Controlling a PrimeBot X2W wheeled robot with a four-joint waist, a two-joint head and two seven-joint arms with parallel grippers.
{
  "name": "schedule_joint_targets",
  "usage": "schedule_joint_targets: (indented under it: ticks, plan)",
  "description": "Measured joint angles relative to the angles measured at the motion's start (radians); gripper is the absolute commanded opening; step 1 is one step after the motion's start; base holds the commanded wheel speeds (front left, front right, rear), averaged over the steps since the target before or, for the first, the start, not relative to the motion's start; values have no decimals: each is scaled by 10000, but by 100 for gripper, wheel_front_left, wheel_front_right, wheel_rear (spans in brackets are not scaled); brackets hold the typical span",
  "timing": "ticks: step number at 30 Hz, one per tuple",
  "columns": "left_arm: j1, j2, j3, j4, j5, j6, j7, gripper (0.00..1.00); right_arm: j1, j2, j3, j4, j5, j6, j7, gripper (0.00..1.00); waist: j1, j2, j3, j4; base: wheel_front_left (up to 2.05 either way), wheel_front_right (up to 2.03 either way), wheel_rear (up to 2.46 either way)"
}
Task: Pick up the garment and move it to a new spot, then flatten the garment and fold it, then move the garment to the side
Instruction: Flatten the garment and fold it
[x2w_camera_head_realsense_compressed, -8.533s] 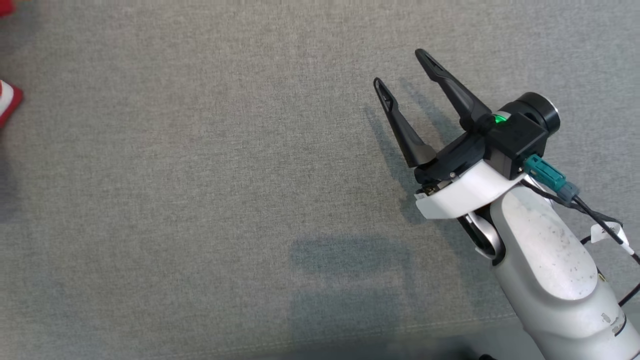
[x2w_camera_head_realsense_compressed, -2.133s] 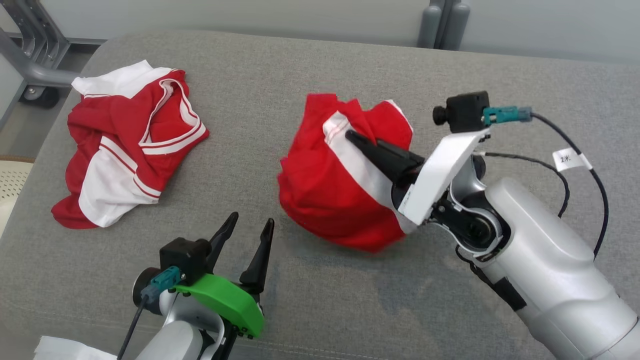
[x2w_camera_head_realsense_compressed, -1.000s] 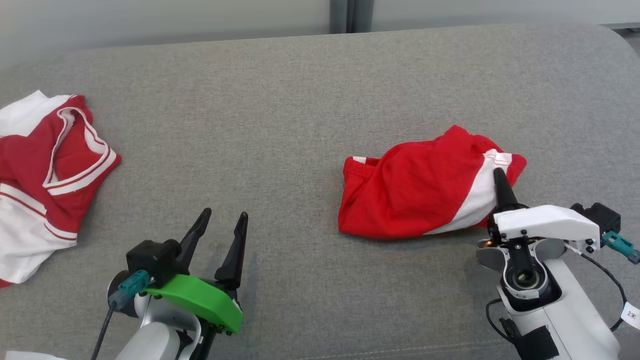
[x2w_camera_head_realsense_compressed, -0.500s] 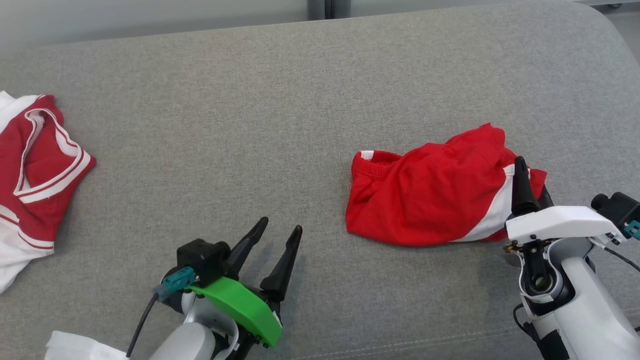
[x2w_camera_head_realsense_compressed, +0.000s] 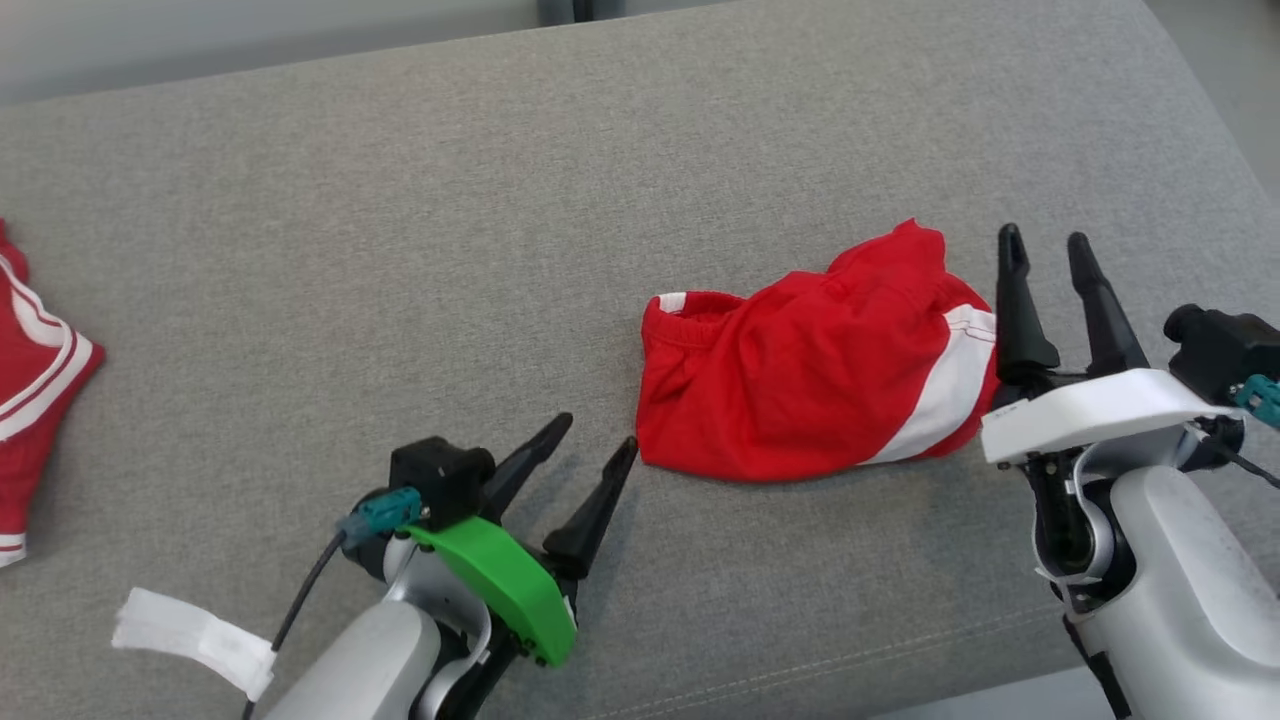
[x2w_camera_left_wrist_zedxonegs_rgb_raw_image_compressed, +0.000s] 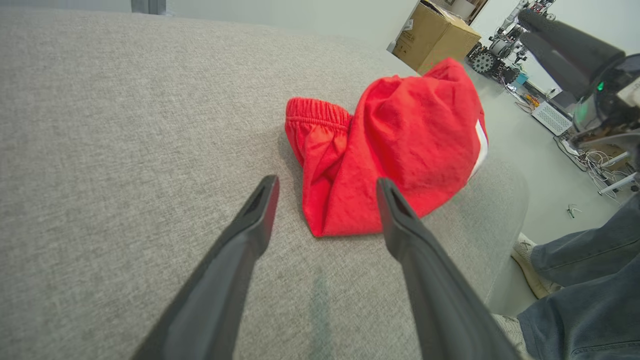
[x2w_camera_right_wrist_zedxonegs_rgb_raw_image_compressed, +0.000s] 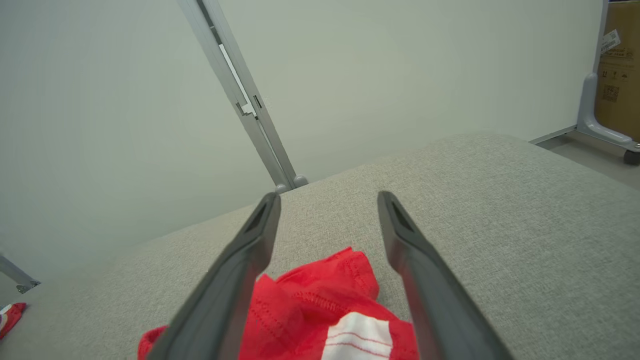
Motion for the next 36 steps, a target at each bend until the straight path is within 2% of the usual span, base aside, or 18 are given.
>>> schedule_joint_targets:
  ticks: [5, 13, 17, 23, 30, 36]
  plan:
    - [-840, 127, 234, 173, 199, 0, 194, 100, -11, 376, 573, -608, -522, 2, -15, 100, 0, 0, 264, -465, 0, 0, 0]
    - [-1662, 288, 633, 589, 111, 4, 690, 100, 291, 984, 830, -911, -777, 0, -17, 100, 0, 0, 723, -1172, 0, 0, 0]
    - [-2097, 242, 648, 842, -19, 15, 1131, 100, 474, 1051, 886, -993, -918, 0, -17, 100, 0, 0, 866, -1453, 0, 0, 0]
    - [-3046, 288, 376, 986, 219, 0, 1730, 100, 704, 1070, 915, -1097, -1097, 0, -25, 100, 0, 0, 940, -1596, 0, 0, 0]
    - [-3131, 441, 359, 1873, 226, 69, 2314, 100, 872, 1197, 1097, -1177, -1172, 2, -25, 100, 0, 0, 925, -1664, 0, 0, 0]
    - [-3530, 219, 644, 2059, 75, 278, 2589, 100, 1085, 1319, 1277, -1256, -1175, 0, -27, 100, 0, 0, 993, -1787, 0, 0, 0]
